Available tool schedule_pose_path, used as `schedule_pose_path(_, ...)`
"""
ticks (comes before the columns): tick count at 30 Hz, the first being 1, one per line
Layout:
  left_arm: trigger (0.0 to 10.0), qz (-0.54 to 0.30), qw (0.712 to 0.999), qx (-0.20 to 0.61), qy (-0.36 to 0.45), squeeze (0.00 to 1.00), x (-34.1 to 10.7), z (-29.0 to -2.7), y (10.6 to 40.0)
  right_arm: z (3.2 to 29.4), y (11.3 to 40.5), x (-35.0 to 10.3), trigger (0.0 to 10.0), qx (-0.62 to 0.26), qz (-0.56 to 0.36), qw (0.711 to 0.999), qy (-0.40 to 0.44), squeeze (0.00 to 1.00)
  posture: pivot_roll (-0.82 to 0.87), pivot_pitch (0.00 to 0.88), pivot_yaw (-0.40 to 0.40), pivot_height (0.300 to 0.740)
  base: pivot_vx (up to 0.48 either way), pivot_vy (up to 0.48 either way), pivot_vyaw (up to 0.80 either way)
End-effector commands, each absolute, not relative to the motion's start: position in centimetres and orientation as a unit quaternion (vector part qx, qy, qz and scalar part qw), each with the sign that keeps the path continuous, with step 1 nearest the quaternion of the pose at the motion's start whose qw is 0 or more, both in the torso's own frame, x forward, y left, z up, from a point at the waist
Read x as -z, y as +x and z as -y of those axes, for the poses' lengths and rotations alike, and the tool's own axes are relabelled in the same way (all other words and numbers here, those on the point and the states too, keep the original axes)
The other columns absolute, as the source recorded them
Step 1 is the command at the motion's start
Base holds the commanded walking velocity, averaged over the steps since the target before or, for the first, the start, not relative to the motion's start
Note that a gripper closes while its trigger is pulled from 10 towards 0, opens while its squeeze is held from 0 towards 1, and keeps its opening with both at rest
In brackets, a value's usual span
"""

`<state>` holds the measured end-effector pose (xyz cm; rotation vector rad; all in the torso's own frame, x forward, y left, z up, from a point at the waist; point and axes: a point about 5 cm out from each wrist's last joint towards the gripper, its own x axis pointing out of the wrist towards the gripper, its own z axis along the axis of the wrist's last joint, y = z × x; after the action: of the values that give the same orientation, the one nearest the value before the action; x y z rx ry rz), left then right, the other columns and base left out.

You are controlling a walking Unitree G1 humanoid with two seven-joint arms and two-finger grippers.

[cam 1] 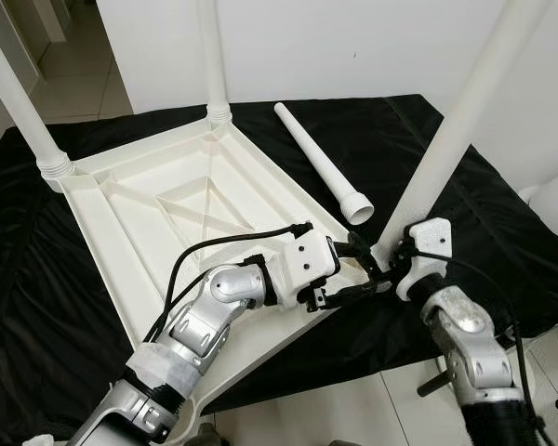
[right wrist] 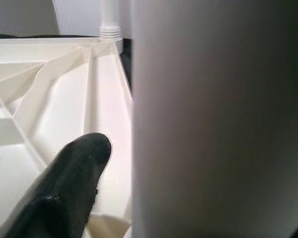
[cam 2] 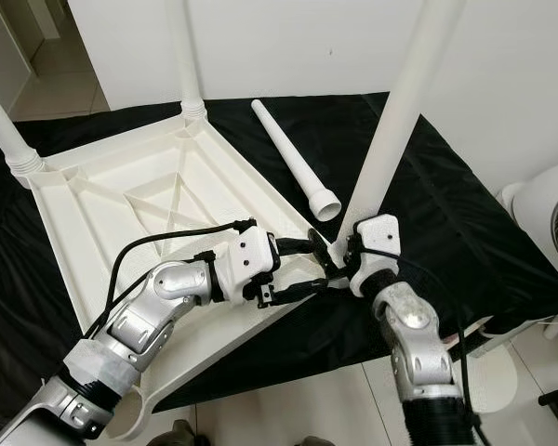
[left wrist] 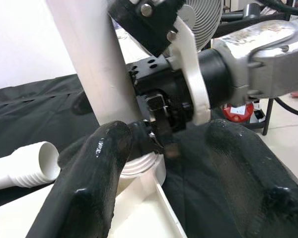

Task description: Building children table

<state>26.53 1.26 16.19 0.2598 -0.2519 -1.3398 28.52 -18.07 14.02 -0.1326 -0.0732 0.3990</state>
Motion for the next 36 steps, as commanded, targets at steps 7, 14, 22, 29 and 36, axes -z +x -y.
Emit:
schedule_pose_path(7, 10.0, 0.112, 0.751, 0.639, 0.122, 0.0, -16.0, -1.0, 26.1, 18.0, 28.5, -12.9, 0.0, -0.238, 0.014, 0.969, -0.061, 0.0, -0.02, 0.0, 0.002, 0.74, 0.0, 0.0, 0.0)
schedule_pose_path(14, 10.0, 0.111, 0.751, 0.639, 0.124, 0.0, -16.0, -1.0, 26.1, 17.9, 28.1, -12.6, 10.0, -0.218, 0.014, 0.976, -0.023, 0.0, -0.02, 0.0, -0.002, 0.74, 0.0, 0.0, 0.0)
schedule_pose_path(22, 10.0, 0.111, 0.75, 0.641, 0.123, 0.0, -16.0, -1.0, 26.1, 18.0, 27.9, -12.1, 10.0, -0.102, 0.005, 0.995, -0.007, 0.0, -0.02, 0.0, -0.003, 0.74, 0.0, 0.0, 0.0)
schedule_pose_path(29, 10.0, 0.109, 0.748, 0.643, 0.125, 0.0, -15.9, -1.0, 26.0, 17.2, 27.7, -11.8, 10.0, 0.033, -0.012, 0.999, 0.042, 0.0, -0.02, 0.0, 0.0, 0.74, 0.0, 0.0, 0.0)
schedule_pose_path(36, 10.0, 0.106, 0.747, 0.643, 0.13, 0.0, -15.8, -1.2, 26.1, 15.5, 27.3, -11.5, 10.0, 0.104, -0.024, 0.993, 0.053, 0.0, -0.01, 0.0, -0.01, 0.74, 0.0, 0.0, 0.0)
